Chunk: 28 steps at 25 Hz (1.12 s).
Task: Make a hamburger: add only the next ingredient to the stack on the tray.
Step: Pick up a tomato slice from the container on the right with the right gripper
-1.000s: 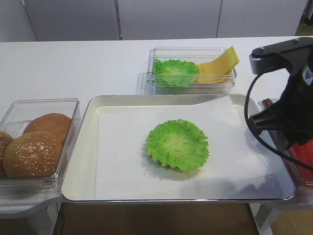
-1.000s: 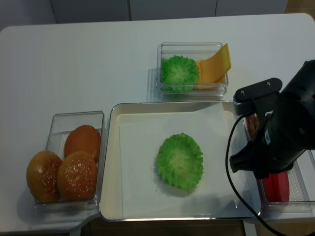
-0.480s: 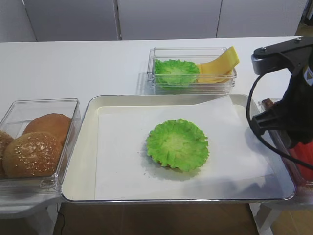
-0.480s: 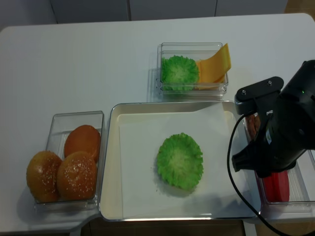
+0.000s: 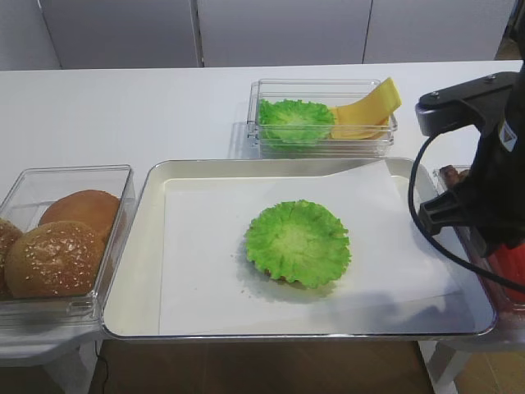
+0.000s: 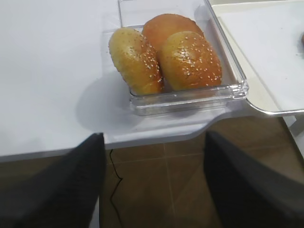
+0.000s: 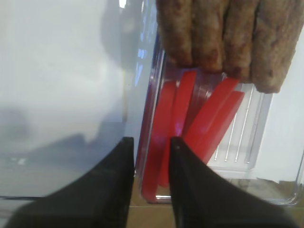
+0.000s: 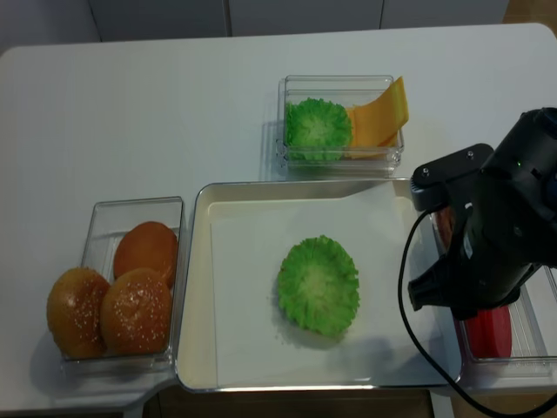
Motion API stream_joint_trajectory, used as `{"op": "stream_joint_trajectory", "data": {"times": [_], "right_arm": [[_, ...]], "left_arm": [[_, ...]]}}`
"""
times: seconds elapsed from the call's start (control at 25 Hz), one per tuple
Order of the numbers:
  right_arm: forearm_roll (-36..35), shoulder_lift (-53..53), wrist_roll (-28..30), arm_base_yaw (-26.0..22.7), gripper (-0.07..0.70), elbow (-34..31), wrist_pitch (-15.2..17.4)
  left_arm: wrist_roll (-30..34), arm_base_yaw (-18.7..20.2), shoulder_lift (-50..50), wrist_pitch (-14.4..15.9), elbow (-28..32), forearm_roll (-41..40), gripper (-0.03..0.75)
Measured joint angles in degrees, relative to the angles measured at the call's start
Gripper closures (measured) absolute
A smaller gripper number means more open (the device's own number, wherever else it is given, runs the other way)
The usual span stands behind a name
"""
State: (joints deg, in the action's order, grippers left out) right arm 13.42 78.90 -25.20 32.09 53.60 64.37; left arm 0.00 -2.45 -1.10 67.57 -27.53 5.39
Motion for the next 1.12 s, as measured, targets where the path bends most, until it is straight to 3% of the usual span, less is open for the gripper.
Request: {"op": "stream_joint_trajectory", "data": {"times": [0.28, 1.12], "right_arm": [[0.0, 0.0, 0.0, 0.0, 0.547, 0.0, 0.0], [0.2, -1.9, -0.6, 0.0, 0.634, 0.0, -0.5]], "left_arm": [[0.0, 0.0, 0.0, 0.0, 0.0, 0.0, 0.238], [0.0, 0.0, 0.0, 0.0, 0.0, 0.0, 0.238]]}}
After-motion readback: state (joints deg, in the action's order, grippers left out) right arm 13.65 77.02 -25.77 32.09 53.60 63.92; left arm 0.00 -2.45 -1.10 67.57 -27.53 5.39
